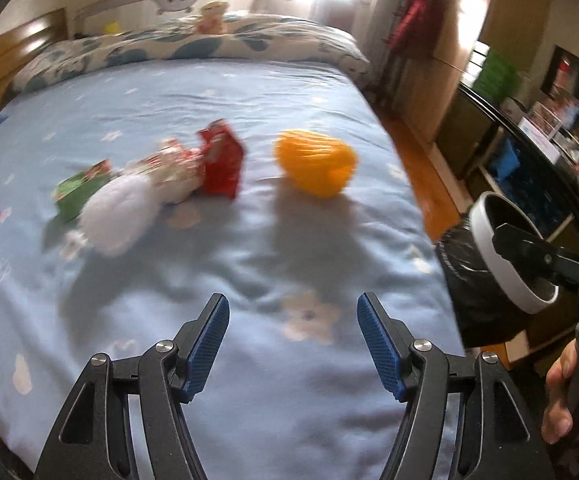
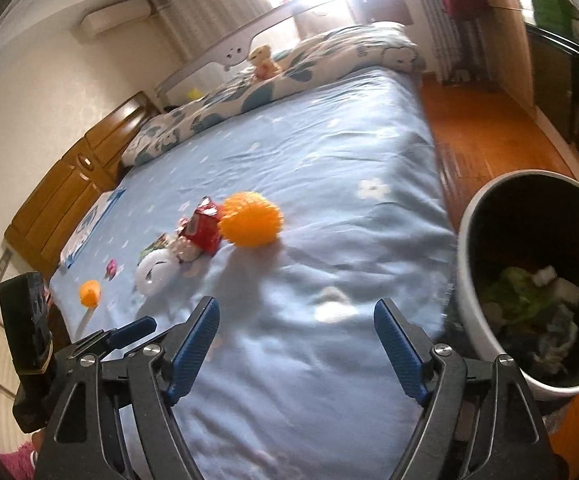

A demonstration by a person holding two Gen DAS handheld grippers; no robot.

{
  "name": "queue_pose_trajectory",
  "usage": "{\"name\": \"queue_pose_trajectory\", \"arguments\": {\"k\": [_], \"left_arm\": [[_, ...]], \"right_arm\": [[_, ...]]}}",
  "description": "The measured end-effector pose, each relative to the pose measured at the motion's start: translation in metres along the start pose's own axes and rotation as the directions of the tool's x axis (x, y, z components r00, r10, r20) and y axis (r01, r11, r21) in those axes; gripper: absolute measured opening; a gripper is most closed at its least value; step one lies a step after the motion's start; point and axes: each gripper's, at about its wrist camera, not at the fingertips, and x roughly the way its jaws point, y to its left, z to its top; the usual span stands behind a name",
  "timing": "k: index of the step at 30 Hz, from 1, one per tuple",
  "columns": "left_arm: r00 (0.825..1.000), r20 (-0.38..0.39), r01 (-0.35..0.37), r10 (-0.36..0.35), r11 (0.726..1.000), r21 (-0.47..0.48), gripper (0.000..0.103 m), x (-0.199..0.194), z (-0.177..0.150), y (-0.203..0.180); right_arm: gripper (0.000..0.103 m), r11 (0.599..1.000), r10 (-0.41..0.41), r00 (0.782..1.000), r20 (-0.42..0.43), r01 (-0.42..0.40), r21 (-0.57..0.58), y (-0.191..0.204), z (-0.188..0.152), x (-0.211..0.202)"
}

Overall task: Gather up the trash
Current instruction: 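Move both open tools back over the remaining trash on the bed, then grasp the white foam net with the left tool while the right tool grasps the orange mesh net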

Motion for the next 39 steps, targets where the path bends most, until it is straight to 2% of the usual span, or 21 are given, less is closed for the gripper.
{"name": "queue_pose_trajectory", "arguments": {"k": [13, 18, 28, 33, 34, 35, 37, 39], "left_arm": [[0.995, 0.014, -0.096, 0.099, 0.986, -0.139, 0.066, -0.015, 0.011, 0.06], [0.989, -0.005, -0.147, 0.148, 0.974, -0.17, 0.066, -0.003, 0.024, 0.075], [0.986, -0.033, -0.166, 0.162, 0.964, -0.208, 0.066, 0.032, 0.047, 0.098], [0.985, -0.036, -0.172, 0.168, 0.962, -0.21, 0.064, 0.051, 0.052, 0.109], [0.985, -0.038, -0.171, 0.166, 0.963, -0.207, 0.058, 0.054, 0.053, 0.11], [0.986, -0.043, -0.166, 0.161, 0.965, -0.201, 0.039, 0.058, 0.053, 0.111], [0.986, -0.061, -0.166, 0.158, 0.968, -0.19, 0.017, 0.063, 0.052, 0.111], [0.985, -0.053, -0.168, 0.161, 0.968, -0.184, 0.011, 0.061, 0.05, 0.11]], "right_arm": [[0.081, 0.997, 0.036, 0.998, -0.052, -0.04, -0.065, 0.031, 0.015, 0.051], [0.081, 0.996, 0.034, 0.997, -0.074, -0.04, -0.082, 0.037, 0.027, 0.074], [0.081, 0.996, 0.043, 0.995, -0.094, -0.05, -0.076, 0.034, 0.056, 0.115], [0.08, 0.996, 0.04, 0.993, -0.109, -0.049, -0.08, 0.034, 0.059, 0.134], [0.074, 0.996, 0.042, 0.992, -0.116, -0.051, -0.078, 0.033, 0.058, 0.137], [0.059, 0.996, 0.039, 0.991, -0.129, -0.049, -0.078, 0.033, 0.057, 0.141], [0.043, 0.996, 0.038, 0.989, -0.14, -0.048, -0.069, 0.031, 0.056, 0.143], [0.019, 0.996, 0.06, 0.99, -0.125, -0.068, -0.06, 0.031, 0.055, 0.137]]}}
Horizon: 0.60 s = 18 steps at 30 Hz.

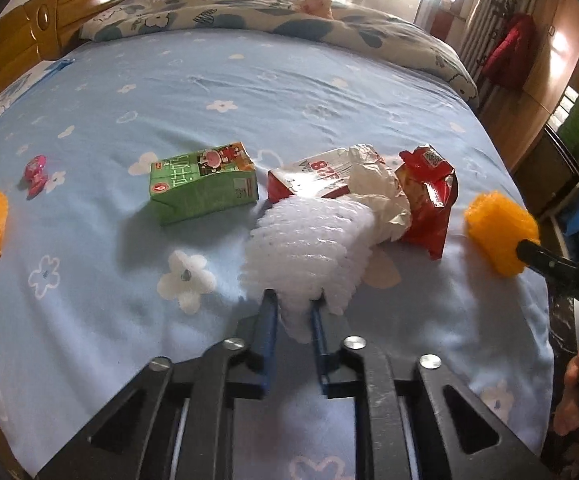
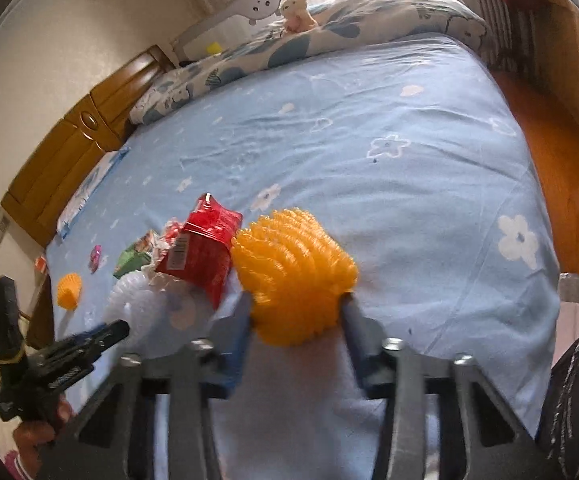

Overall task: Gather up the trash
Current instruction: 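Grasp the white foam net with the left tool while the right tool grasps the orange mesh net, then carry the white foam net and orange mesh net over the bin with both tools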

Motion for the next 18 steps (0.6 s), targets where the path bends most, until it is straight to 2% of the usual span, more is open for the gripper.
{"name": "queue_pose_trajectory", "arguments": {"k": [1, 9, 18], "left_arm": [[1.0, 0.008, 0.002, -0.002, 1.0, 0.004, 0.01, -0.003, -0.001, 0.0], [0.997, 0.056, 0.045, -0.048, 0.998, 0.045, 0.009, -0.04, -0.017, -0.015], [0.988, 0.059, 0.131, -0.142, 0.978, 0.16, 0.009, -0.064, -0.032, -0.064]], "right_arm": [[0.013, 1.0, 0.006, 1.0, 0.004, -0.006, 0.001, 0.002, -0.002, -0.005], [0.013, 1.0, 0.025, 0.999, 0.046, -0.024, -0.012, 0.009, -0.024, -0.045], [0.013, 1.0, 0.016, 0.995, 0.1, -0.016, 0.001, -0.001, -0.046, -0.103]]}}
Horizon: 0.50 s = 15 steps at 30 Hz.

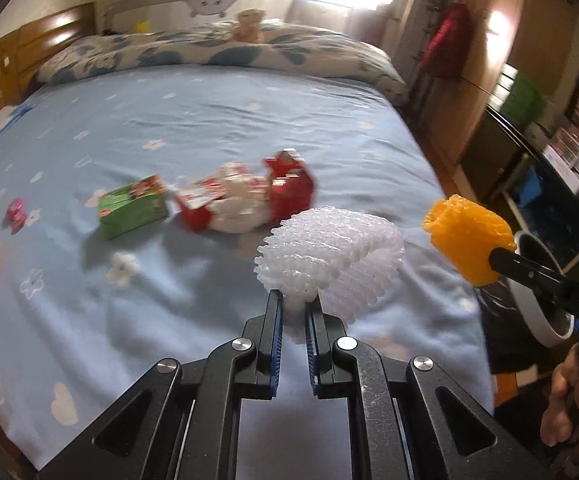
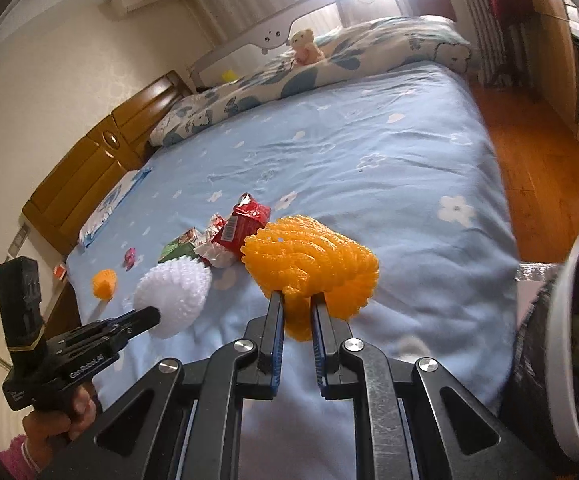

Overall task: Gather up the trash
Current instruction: 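Carry the white foam net and orange mesh net over the bin with both tools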

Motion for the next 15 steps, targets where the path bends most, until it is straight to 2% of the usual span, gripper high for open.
{"name": "queue_pose_trajectory", "arguments": {"k": [15], "left_arm": [[0.994, -0.011, 0.109, -0.109, 0.98, 0.169, 0.009, -0.007, -0.001, -0.091]], "right_arm": [[0.013, 0.99, -0.109, 0.991, 0.082, 0.101, 0.096, -0.058, -0.028, -0.089]]}}
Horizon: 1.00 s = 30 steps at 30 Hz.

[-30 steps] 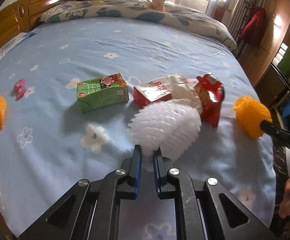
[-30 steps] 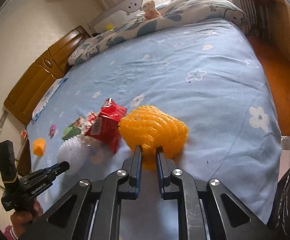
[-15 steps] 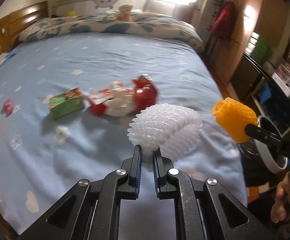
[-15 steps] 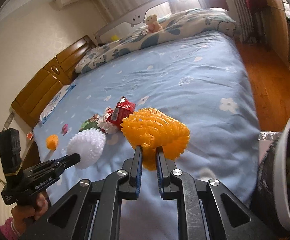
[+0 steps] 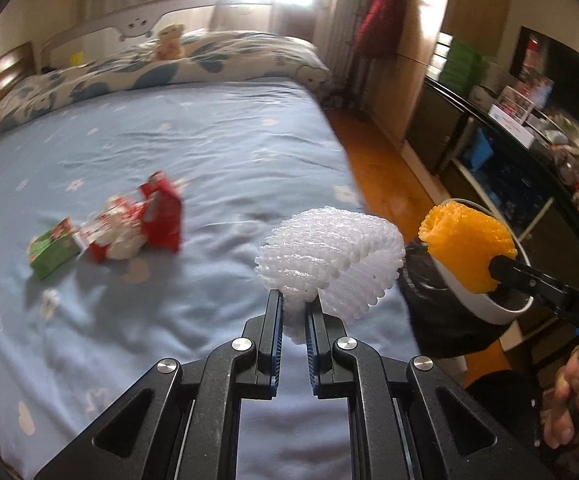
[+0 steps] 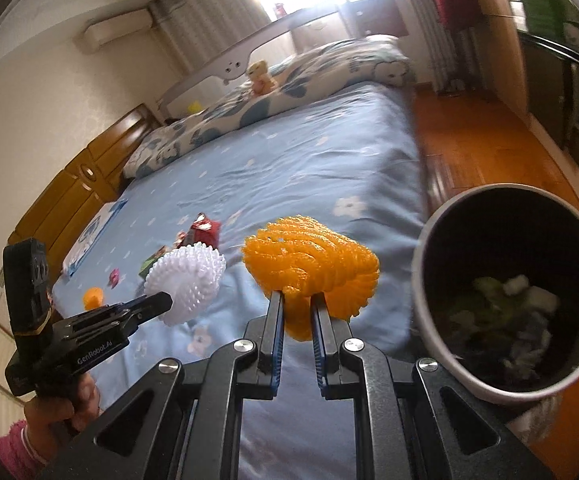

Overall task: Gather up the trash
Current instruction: 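Carry the white foam net and orange mesh net over the bin with both tools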

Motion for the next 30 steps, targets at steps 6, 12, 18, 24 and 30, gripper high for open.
{"name": "queue_pose_trajectory", "arguments": {"k": [6, 12, 18, 24, 30], "left_arm": [[0.999, -0.01, 0.037, -0.037, 0.997, 0.072, 0.009, 0.009, 0.007, -0.035], [0.998, -0.03, 0.067, -0.064, 0.991, 0.119, 0.009, 0.023, 0.011, -0.065], [0.996, -0.046, 0.087, -0.08, 0.984, 0.157, 0.009, 0.037, 0.019, -0.088], [0.994, -0.051, 0.1, -0.092, 0.976, 0.192, 0.009, 0.048, 0.027, -0.11], [0.994, -0.056, 0.109, -0.099, 0.969, 0.224, 0.009, 0.062, 0.036, -0.129]], "right_arm": [[0.013, 0.997, -0.06, 0.998, 0.028, 0.059, 0.041, -0.031, -0.002, -0.026], [0.013, 0.991, -0.111, 0.993, 0.046, 0.107, 0.083, -0.059, -0.003, -0.046], [0.013, 0.983, -0.148, 0.988, 0.052, 0.141, 0.119, -0.082, -0.003, -0.056], [0.013, 0.977, -0.171, 0.984, 0.047, 0.163, 0.138, -0.095, -0.005, -0.061], [0.013, 0.973, -0.18, 0.983, 0.043, 0.172, 0.152, -0.104, -0.002, -0.063]]}}
